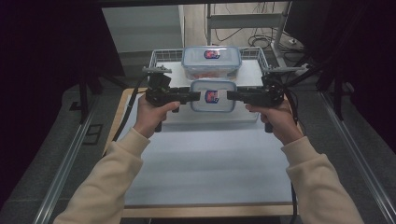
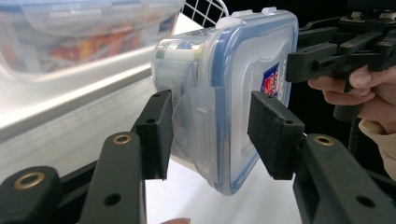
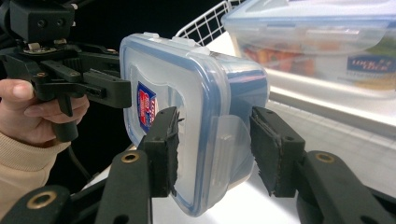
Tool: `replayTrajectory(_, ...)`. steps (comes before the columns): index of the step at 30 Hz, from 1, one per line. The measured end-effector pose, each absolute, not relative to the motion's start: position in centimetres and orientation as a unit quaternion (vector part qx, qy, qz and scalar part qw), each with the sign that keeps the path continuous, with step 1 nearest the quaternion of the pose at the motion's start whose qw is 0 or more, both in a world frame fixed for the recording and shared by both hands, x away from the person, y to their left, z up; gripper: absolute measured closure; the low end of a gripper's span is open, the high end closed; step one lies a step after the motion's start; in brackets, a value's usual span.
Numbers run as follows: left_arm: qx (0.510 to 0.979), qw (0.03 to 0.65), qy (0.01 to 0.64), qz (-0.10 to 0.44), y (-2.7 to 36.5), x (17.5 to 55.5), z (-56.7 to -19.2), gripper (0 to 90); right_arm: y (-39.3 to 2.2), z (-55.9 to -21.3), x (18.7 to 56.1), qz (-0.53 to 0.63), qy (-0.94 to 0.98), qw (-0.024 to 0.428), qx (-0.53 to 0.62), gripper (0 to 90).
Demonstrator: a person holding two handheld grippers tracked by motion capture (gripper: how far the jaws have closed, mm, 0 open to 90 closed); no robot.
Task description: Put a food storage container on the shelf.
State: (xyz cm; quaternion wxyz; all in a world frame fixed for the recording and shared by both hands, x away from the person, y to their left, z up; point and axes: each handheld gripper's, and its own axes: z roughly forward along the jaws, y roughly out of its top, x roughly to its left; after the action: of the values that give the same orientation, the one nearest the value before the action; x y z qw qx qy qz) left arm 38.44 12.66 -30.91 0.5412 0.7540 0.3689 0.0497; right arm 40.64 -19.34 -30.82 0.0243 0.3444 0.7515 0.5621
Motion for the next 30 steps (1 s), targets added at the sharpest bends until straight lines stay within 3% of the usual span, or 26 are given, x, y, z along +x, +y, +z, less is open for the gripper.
replayTrajectory(14,0.753,0.542,0.368,0.056,12.4,40.4,-29.0,51.8,-19.7,-29.0,42.5,0.565,0.751,0.028,0.339,52.8)
replayTrajectory(30,0.748,0.551,0.367,0.051,13.5,47.2,-25.0,51.7,-18.5,-24.2,49.0,0.552,0.760,0.034,0.342,52.7)
